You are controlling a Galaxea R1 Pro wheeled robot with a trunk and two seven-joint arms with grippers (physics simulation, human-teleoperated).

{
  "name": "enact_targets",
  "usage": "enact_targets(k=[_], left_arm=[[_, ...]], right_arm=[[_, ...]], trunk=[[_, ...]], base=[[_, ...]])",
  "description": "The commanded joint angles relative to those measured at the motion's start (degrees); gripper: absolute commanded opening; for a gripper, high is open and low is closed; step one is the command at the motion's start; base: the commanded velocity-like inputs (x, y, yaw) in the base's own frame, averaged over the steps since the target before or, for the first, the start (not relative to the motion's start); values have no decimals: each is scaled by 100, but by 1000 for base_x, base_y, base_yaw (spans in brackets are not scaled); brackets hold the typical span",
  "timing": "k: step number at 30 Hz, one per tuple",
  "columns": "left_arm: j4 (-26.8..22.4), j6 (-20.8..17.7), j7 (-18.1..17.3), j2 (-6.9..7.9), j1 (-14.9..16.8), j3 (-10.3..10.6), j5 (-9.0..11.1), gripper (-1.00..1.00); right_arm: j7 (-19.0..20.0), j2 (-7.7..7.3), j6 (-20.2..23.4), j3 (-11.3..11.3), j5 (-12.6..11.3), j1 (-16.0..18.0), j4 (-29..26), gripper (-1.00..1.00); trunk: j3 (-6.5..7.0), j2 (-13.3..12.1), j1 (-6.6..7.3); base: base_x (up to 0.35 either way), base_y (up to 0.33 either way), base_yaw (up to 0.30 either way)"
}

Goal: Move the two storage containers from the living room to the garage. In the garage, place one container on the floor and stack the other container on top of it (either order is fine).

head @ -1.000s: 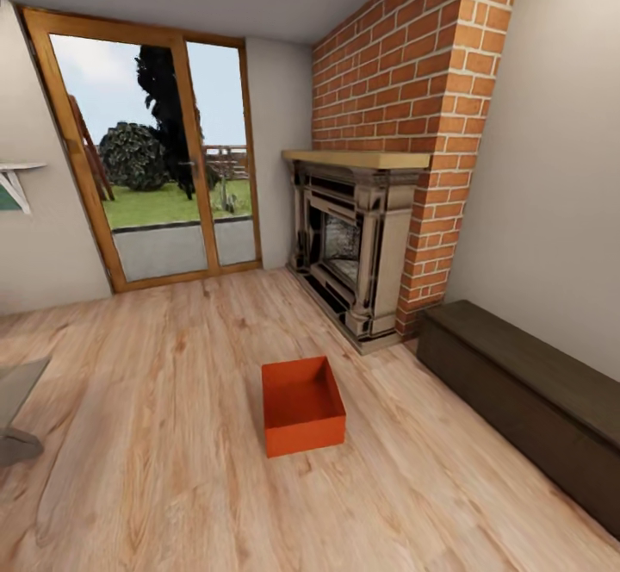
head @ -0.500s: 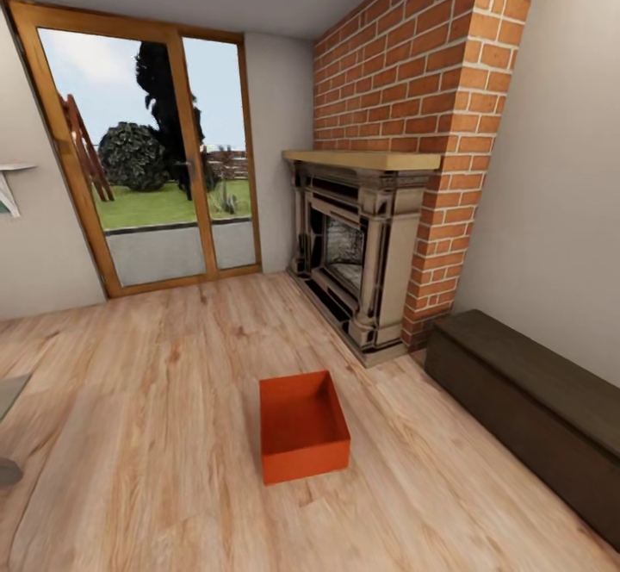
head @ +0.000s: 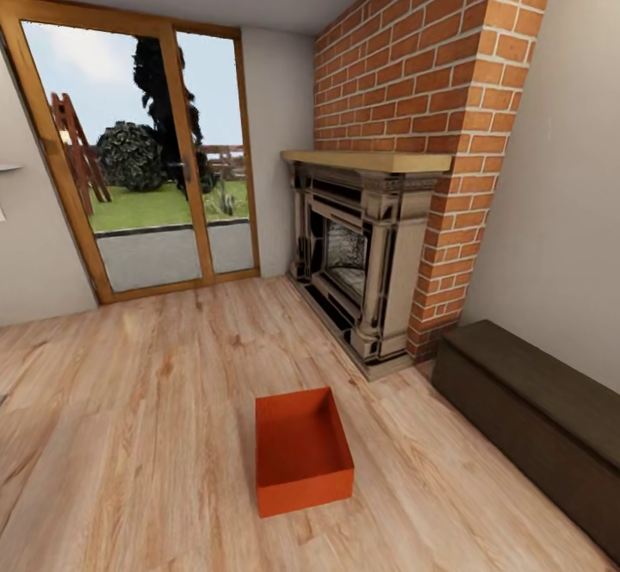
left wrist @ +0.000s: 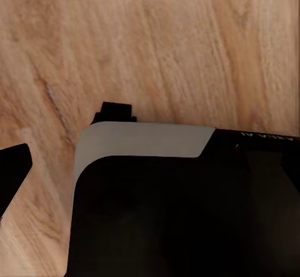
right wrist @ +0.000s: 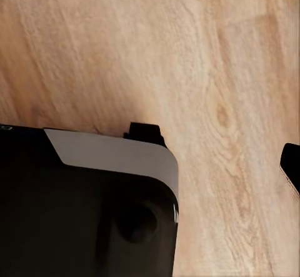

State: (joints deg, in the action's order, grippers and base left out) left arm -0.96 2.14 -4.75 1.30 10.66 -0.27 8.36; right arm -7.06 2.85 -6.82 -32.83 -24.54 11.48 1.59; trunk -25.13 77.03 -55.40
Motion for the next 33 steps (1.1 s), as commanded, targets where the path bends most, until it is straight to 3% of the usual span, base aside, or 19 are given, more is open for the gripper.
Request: enact_targets(k=[1,27,33], left_arm=[[8,15,-30,2,4,1,52,100],[8,15,-35,9,3,1,52,100],[8,15,-32,10,2,-8,60,100]], right_arm=[[-6,5,-30,-48,-51,7,17,100],[-6,5,-30,-48,-51,10,17,100],[-6,5,-30,-48,-49,9,17,100]], trunk=[[-6,3,-3],[-6,3,-3],[-6,3,-3]], base=[[319,0,0],[309,0,0],[79,0,0]])
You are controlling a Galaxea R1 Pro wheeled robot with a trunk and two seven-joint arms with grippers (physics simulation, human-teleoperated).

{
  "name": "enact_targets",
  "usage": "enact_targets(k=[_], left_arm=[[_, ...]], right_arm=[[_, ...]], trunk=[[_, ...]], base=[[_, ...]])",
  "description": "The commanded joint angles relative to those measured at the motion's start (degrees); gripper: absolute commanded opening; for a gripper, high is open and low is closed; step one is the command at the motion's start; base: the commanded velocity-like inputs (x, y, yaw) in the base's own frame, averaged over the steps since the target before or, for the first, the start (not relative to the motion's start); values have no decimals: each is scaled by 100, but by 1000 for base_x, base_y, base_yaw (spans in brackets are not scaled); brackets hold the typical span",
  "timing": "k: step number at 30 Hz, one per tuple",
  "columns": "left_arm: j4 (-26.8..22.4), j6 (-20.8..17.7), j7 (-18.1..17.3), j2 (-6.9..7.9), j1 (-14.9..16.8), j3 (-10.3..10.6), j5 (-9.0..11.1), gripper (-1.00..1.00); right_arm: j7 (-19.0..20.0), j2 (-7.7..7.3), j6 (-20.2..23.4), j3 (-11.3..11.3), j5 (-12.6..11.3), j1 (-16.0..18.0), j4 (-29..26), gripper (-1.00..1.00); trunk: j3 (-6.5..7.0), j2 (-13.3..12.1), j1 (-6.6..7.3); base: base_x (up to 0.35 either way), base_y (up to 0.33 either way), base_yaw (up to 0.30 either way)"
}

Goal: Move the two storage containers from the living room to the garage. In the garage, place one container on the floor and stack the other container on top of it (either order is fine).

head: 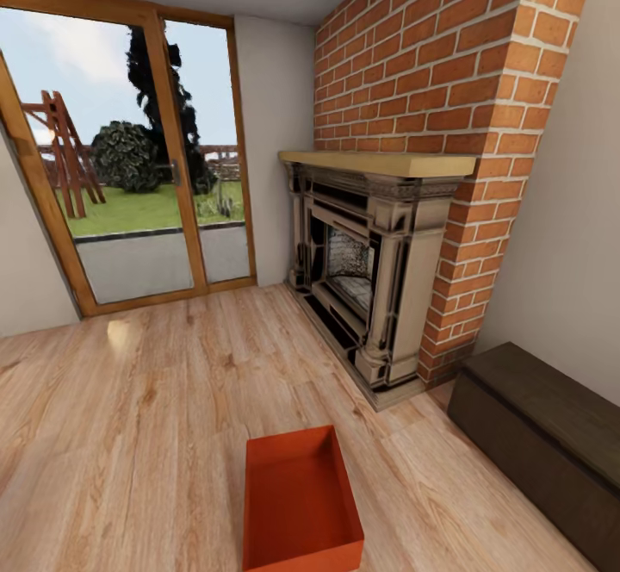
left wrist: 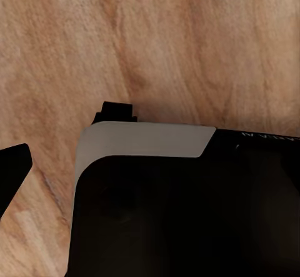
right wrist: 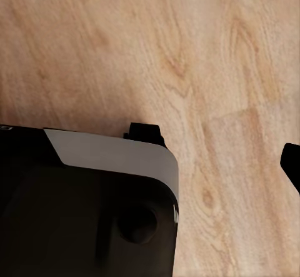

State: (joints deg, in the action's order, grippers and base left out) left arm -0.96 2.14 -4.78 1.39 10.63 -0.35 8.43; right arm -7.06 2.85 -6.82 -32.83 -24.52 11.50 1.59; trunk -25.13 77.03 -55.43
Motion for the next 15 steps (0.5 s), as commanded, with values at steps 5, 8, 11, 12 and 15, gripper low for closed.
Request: enact_targets(k=[5,8,11,12,15], left_arm=[[8,15,-25,0,6,-4,53,100],[8,15,-24,-6,8,-3,53,100],[8,15,-23,-1,6,-1,53,100],[8,15,-23,0,7,-1,53,100],[8,15,-23,1,9,-1,53,100]], right_arm=[[-6,5,-30,-48,-53,7,17,100],[-6,5,-30,-48,-52,4,17,100],[-6,5,-30,-48,-53,5,17,100],[-6,5,-30,-48,-53,4,17,100],[-6,5,-30,-48,-53,3,17,100]], trunk=[[-6,3,0],[-6,3,0],[-6,3,0],[-6,3,0],[-6,3,0]], base=[[7,0,0],[21,0,0],[249,0,0],[301,0,0],[313,0,0]])
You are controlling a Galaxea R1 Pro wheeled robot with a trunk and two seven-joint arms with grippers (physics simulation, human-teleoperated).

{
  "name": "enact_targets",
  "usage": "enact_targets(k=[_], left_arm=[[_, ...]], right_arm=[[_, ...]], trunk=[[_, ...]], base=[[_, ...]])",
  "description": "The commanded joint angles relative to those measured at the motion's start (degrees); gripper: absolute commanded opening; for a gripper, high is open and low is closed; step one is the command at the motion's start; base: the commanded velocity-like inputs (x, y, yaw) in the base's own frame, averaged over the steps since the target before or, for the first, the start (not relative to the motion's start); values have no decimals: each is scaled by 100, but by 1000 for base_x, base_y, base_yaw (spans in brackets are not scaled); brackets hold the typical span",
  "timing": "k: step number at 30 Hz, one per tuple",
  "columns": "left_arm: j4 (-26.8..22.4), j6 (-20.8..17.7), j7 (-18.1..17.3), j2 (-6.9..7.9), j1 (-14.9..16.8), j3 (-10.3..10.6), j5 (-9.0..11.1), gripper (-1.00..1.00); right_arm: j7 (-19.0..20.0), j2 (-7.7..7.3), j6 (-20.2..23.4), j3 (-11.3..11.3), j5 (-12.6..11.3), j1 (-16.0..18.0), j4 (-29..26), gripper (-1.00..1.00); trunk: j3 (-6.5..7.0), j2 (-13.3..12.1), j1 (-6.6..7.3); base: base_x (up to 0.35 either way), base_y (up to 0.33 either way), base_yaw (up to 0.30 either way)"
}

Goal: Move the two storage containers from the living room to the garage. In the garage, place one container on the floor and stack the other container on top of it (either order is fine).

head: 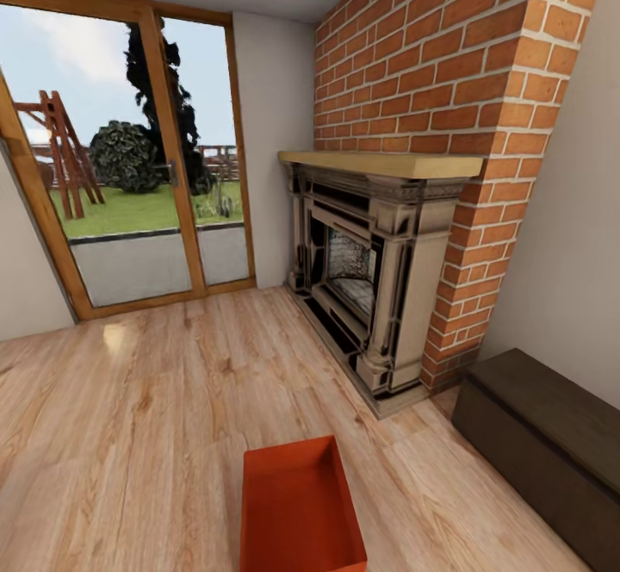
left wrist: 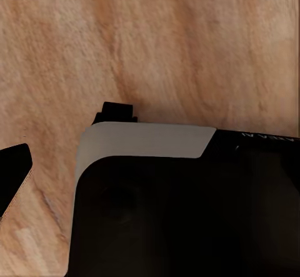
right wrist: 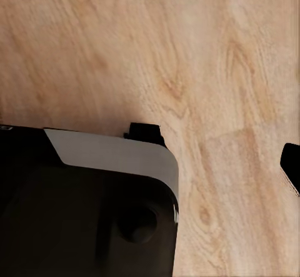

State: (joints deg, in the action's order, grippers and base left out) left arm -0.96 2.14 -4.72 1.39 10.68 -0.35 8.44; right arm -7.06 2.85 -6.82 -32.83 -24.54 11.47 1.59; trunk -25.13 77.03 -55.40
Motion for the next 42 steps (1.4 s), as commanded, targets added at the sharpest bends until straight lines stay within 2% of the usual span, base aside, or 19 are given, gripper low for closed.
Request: enact_targets(k=[1,13,26,42], left_arm=[[8,15,-29,6,5,-4,52,100],[8,15,-29,2,-1,-4,52,100],[8,15,-29,2,3,-9,52,100],[8,15,-20,2,2,-9,53,100]], right_arm=[[-6,5,-30,-48,-51,7,17,100],[-6,6,-30,-48,-51,8,17,100],[-6,5,-30,-48,-51,7,17,100],[-6,5,-30,-48,-51,9,17,100]], trunk=[[-6,3,-3],[-6,3,-3],[-6,3,-3],[-6,3,-3]], base=[[318,0,0],[277,0,3],[15,0,207],[0,-104,15]])
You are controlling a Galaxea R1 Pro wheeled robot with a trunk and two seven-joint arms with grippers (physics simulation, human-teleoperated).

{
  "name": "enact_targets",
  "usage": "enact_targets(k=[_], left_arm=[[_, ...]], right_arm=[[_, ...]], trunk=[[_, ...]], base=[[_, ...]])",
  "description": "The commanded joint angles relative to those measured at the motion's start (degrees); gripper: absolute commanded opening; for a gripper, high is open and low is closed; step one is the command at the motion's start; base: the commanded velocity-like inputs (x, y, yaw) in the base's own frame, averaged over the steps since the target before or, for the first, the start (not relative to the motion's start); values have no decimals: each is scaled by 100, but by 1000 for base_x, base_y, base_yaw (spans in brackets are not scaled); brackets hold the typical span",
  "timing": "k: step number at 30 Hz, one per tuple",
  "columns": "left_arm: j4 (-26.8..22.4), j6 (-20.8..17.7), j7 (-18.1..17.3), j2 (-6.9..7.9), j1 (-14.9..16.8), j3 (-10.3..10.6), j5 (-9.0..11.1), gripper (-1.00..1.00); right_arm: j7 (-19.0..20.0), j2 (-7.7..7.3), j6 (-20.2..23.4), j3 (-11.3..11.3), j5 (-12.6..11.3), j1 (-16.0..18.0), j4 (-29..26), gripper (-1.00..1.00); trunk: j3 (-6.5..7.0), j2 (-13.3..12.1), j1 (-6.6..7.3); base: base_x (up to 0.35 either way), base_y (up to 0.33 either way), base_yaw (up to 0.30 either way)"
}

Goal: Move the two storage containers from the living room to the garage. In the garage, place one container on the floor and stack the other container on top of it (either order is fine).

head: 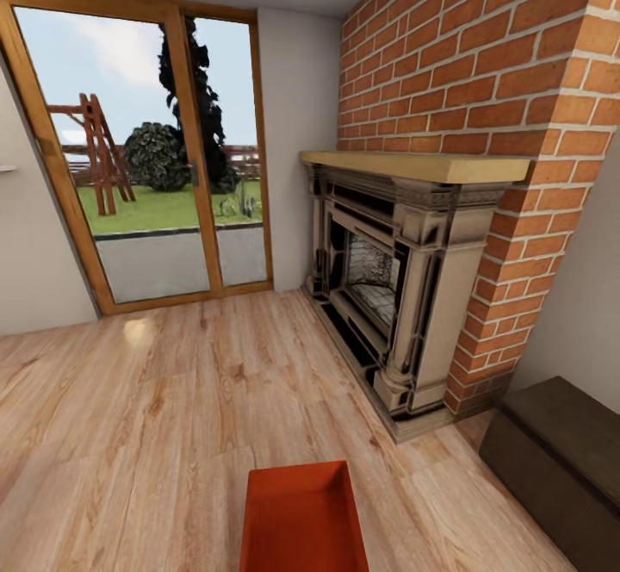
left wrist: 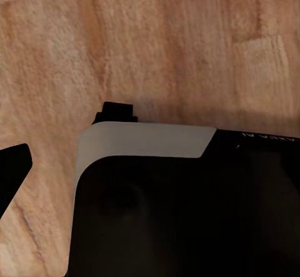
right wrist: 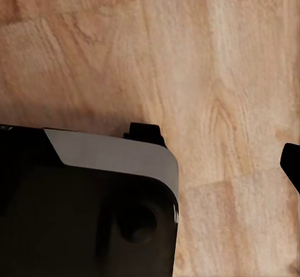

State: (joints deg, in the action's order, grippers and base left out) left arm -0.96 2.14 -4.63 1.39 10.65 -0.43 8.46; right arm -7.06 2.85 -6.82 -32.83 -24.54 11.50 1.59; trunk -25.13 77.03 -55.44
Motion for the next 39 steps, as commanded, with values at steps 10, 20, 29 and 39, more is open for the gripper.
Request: enact_targets(k=[10,20,29,39], left_arm=[[8,15,-29,-6,7,-1,51,100],[8,15,-38,2,4,-1,51,100],[8,15,-38,2,6,-1,51,100],[8,15,-33,1,4,-1,51,100]], right_arm=[[-6,5,-30,-48,-50,6,17,100],[-6,5,-30,-48,-48,8,17,100],[-6,5,-30,-48,-51,5,17,100],[-6,5,-29,-48,-43,5,17,100]], trunk=[[-6,3,0],[-6,3,0],[-6,3,0],[-6,3,0]], base=[[0,0,0],[116,0,0],[18,0,0],[0,0,11]])
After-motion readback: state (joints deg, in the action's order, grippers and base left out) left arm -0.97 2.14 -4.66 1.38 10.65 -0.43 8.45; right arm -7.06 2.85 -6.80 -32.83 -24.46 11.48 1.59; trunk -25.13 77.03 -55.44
